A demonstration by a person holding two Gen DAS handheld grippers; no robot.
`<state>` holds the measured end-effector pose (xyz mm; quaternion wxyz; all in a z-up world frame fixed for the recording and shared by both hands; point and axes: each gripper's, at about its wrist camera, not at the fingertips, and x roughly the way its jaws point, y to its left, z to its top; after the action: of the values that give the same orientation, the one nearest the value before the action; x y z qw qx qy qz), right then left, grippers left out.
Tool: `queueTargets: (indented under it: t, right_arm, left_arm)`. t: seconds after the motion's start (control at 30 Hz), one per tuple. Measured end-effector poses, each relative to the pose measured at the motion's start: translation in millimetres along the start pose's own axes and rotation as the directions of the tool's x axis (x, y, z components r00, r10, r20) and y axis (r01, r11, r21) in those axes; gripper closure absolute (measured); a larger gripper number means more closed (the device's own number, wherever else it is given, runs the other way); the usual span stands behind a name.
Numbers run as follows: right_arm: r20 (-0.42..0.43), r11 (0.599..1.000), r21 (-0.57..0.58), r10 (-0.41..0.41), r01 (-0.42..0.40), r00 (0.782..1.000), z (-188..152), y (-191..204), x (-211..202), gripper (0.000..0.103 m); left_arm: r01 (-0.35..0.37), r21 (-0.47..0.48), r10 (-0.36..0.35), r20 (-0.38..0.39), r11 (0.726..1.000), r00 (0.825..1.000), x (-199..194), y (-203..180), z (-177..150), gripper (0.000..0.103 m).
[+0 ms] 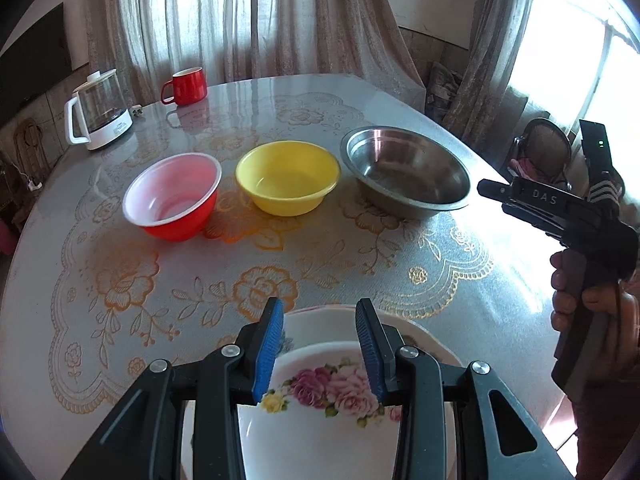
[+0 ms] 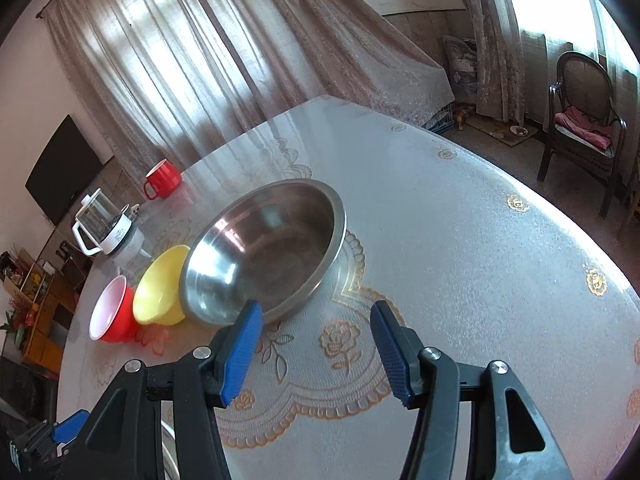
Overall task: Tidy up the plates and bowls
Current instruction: 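Move the left tool to the steel bowl and grip its rim, then lift the steel bowl with the left tool and carry it toward the plate stack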
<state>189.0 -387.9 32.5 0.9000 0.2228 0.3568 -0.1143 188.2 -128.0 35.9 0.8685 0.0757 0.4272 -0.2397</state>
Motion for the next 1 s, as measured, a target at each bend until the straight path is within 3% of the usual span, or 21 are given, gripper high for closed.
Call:
queueTargets:
  t: [0.4,0.6,0.73,1.0]
  right_arm:
    - [-0.059,0.997,0.001,-0.081,0.081,0.995,37,-10,58,0.046]
    - [-0.102,0.996,-0.051,-0.079,0.074,0.992,41,-6,75,0.073]
    - [-0.121,0.997,-0.062,-0.046,0.038,0.992,39,-1,80,0.084]
    - [-0.19,0.999,-0.022,0.031,-0.035,0.981,33,-5,76,0.085]
  left_arm:
    - [0.13,-0.076,-0.133,-0.038,0.989,0.99,68,-31,65,0.065]
    - [0.139,-0.136,-0.146,-0.048,0.981,0.988,104,-41,84,0.065]
    - [0.13,-0.192,-0.148,-0.082,0.973,0.986,122,-42,89,0.065]
    - [0.157,-0.197,-0.175,-0.078,0.968,0.981,116,-43,79,0.072]
